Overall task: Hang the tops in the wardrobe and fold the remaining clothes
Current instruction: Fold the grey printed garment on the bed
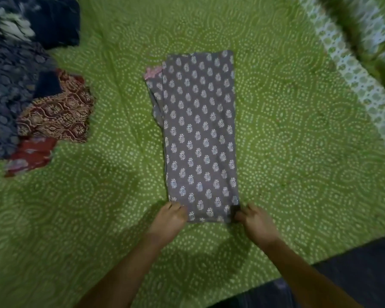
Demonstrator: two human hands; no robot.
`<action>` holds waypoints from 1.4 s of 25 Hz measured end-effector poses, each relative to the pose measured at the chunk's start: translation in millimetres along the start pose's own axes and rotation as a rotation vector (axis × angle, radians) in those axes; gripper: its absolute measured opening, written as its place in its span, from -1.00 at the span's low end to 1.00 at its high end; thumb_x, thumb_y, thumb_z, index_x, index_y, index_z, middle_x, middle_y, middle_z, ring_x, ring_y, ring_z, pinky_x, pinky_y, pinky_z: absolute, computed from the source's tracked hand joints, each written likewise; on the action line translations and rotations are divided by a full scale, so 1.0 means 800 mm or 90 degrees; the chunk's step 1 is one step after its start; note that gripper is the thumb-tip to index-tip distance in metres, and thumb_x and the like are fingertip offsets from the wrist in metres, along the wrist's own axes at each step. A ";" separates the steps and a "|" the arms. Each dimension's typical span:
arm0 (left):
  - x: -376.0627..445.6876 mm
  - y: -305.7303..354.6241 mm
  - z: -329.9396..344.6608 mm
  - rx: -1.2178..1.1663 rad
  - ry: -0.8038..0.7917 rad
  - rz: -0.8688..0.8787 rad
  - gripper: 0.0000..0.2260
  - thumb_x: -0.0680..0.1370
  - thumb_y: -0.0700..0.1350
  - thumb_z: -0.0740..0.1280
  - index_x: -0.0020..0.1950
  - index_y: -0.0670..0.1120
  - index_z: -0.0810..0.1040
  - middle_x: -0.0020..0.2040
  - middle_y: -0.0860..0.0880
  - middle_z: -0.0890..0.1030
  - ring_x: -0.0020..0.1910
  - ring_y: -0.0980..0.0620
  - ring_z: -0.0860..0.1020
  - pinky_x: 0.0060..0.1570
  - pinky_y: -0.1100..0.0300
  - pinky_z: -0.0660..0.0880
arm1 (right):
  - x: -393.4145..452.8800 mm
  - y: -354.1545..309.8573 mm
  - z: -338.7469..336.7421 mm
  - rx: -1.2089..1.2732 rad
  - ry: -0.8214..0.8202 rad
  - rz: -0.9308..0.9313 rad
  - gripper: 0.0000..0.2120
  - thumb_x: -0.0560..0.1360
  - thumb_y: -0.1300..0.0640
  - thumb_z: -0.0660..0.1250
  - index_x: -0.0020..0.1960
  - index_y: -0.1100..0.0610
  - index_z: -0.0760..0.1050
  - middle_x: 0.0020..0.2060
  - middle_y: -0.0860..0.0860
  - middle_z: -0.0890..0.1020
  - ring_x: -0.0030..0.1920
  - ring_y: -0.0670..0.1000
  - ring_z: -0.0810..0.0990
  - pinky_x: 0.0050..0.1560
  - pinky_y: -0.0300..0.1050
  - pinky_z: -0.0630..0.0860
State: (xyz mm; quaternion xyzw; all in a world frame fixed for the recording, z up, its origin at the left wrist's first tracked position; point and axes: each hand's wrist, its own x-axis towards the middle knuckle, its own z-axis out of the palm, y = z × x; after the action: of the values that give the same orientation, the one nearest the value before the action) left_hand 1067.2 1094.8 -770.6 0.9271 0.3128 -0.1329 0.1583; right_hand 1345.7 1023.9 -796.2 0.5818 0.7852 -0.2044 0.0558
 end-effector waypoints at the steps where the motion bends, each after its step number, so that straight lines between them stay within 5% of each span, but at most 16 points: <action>1: -0.017 0.021 0.013 -0.013 -0.025 0.017 -0.79 0.28 -0.15 0.20 -0.33 -0.03 0.64 -0.29 0.05 0.61 -0.26 0.04 0.59 -0.16 0.19 0.41 | -0.028 -0.010 0.021 -0.003 -0.053 -0.012 -0.91 0.23 0.10 0.39 -0.27 -0.02 0.63 -0.26 -0.08 0.64 -0.24 -0.01 0.58 -0.38 -0.19 0.49; 4: -0.070 0.078 0.059 -0.070 -0.153 0.025 -0.76 0.30 -0.06 0.18 -0.29 0.02 0.66 -0.26 0.07 0.63 -0.24 0.05 0.63 -0.07 0.14 0.38 | -0.097 -0.051 0.058 0.034 -0.188 -0.022 -0.64 0.32 0.02 0.16 -0.03 -0.02 0.66 -0.08 -0.03 0.68 -0.09 0.03 0.60 -0.31 -0.13 0.59; 6: -0.081 0.088 0.079 -0.087 -0.175 0.007 -0.73 0.37 -0.02 0.17 -0.17 0.03 0.66 -0.16 0.06 0.64 -0.14 0.02 0.64 -0.02 0.10 0.30 | -0.094 -0.066 0.051 0.088 -0.145 -0.016 -0.56 0.28 -0.04 0.14 0.05 0.01 0.63 -0.02 -0.02 0.66 -0.02 0.04 0.60 -0.21 -0.16 0.59; 9: -0.016 0.057 0.068 -0.184 0.015 -0.130 -0.66 0.58 0.05 0.10 0.15 -0.02 0.60 0.13 0.01 0.62 0.12 -0.02 0.59 0.11 0.10 0.40 | 0.005 -0.069 0.018 0.202 0.007 0.069 -0.54 0.40 0.02 0.15 0.24 0.10 0.52 0.17 0.02 0.57 0.11 0.06 0.57 0.12 -0.14 0.49; 12: 0.105 -0.002 0.045 -0.153 0.137 -0.258 -0.52 0.65 0.00 -0.09 0.46 -0.16 0.34 0.45 -0.05 0.37 0.45 -0.02 0.31 0.36 0.02 0.21 | 0.147 -0.040 0.022 0.199 0.106 0.135 -0.50 0.58 0.08 -0.02 0.50 0.17 0.24 0.48 0.05 0.28 0.49 0.03 0.21 0.46 -0.01 0.17; 15: 0.207 -0.076 0.037 -0.045 0.119 -0.268 -0.44 0.64 0.13 -0.25 0.56 -0.13 0.03 0.57 -0.05 0.06 0.54 -0.03 0.00 0.47 -0.03 -0.05 | 0.251 0.031 0.023 0.001 0.127 0.104 -0.47 0.65 -0.08 -0.21 0.57 0.08 -0.02 0.55 0.00 0.03 0.55 0.07 -0.05 0.49 0.15 0.02; 17: 0.265 -0.141 0.021 0.005 0.134 -0.261 -0.41 0.62 0.21 -0.25 0.57 -0.05 -0.14 0.57 0.00 -0.14 0.54 -0.03 -0.17 0.49 -0.04 -0.21 | 0.316 0.091 -0.004 -0.068 0.175 0.131 -0.46 0.64 -0.14 -0.16 0.57 0.03 -0.04 0.55 -0.01 0.02 0.55 0.08 -0.07 0.49 0.20 -0.04; 23: 0.371 -0.272 -0.063 0.014 0.183 -0.420 -0.35 0.60 0.27 -0.25 0.57 -0.09 -0.19 0.58 -0.07 -0.16 0.54 -0.10 -0.18 0.46 -0.10 -0.25 | 0.427 0.180 -0.093 0.006 0.246 0.378 -0.42 0.63 -0.13 -0.20 0.57 0.12 -0.06 0.56 0.06 -0.02 0.55 0.12 -0.12 0.48 0.24 -0.21; 27: 0.333 -0.168 -0.026 0.032 0.205 -0.387 -0.47 0.65 0.04 -0.18 0.57 -0.17 -0.14 0.58 -0.10 -0.09 0.55 -0.11 -0.08 0.46 -0.09 -0.22 | 0.367 0.078 -0.039 0.088 0.299 0.375 -0.47 0.66 0.05 -0.08 0.56 0.23 -0.09 0.55 0.16 -0.05 0.54 0.15 -0.12 0.51 0.13 -0.22; 31: 0.178 -0.021 0.090 -0.009 0.142 -0.214 -0.48 0.64 0.00 -0.05 0.56 -0.16 -0.04 0.57 -0.08 0.01 0.55 -0.07 -0.03 0.49 -0.11 -0.11 | 0.199 -0.019 0.064 0.107 0.145 0.239 -0.44 0.62 0.09 0.02 0.55 0.25 -0.03 0.54 0.15 0.03 0.54 0.10 -0.02 0.51 0.05 -0.05; 35: 0.005 0.067 0.161 -0.024 0.026 -0.026 -0.40 0.58 0.17 0.12 0.55 -0.08 0.15 0.55 -0.04 0.16 0.54 -0.04 0.05 0.46 -0.10 0.05 | 0.036 -0.052 0.112 0.024 -0.010 0.112 -0.44 0.63 -0.04 -0.05 0.55 0.20 0.07 0.54 0.10 0.08 0.54 0.07 0.01 0.49 0.08 0.05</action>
State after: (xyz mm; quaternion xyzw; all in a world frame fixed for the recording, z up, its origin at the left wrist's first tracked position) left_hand 1084.6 1007.8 -878.1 0.9199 0.3371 -0.1111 0.1664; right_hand 1284.0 1005.0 -876.5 0.6482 0.7265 -0.2176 0.0687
